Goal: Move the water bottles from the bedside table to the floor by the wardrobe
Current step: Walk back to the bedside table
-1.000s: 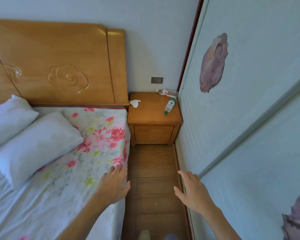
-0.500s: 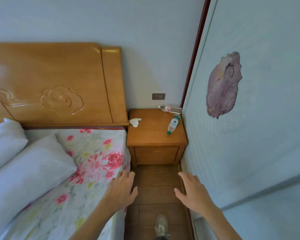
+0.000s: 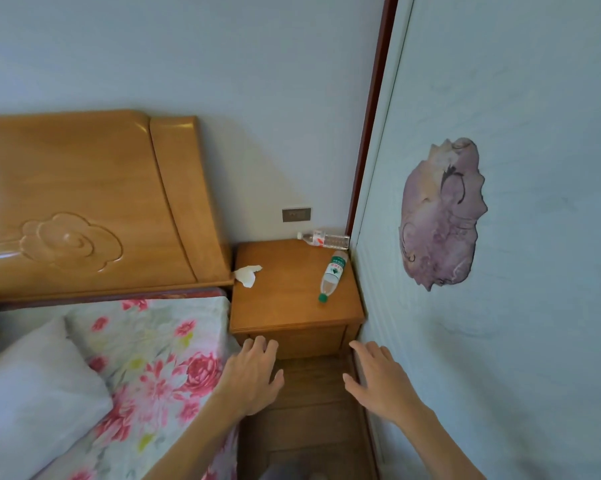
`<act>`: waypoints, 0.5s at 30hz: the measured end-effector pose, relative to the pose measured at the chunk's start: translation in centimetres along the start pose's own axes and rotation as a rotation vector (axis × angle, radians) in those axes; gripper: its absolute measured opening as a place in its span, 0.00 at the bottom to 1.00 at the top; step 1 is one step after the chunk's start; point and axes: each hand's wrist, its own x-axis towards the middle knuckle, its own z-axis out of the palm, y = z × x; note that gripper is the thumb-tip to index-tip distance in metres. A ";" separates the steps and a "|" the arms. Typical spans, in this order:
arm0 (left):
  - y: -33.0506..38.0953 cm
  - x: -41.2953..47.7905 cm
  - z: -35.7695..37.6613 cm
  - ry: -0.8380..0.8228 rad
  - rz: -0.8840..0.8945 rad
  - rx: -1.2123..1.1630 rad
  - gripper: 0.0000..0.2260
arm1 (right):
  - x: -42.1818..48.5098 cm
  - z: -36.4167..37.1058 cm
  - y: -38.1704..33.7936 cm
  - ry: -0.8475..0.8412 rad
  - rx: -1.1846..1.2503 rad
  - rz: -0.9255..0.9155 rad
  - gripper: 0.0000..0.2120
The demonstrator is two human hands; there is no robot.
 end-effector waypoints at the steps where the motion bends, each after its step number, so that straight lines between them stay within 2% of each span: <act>1: -0.2 0.8 -0.2 -0.001 0.000 0.007 0.20 | 0.8 -0.1 0.2 -0.001 -0.003 0.003 0.30; 9: -2.1 9.3 -1.1 -0.054 0.012 -0.007 0.21 | 8.3 -1.1 1.1 -0.017 -0.024 0.057 0.29; 15: -3.9 18.6 -2.6 -0.101 0.089 -0.022 0.20 | 15.4 -3.0 1.9 -0.024 -0.038 0.130 0.28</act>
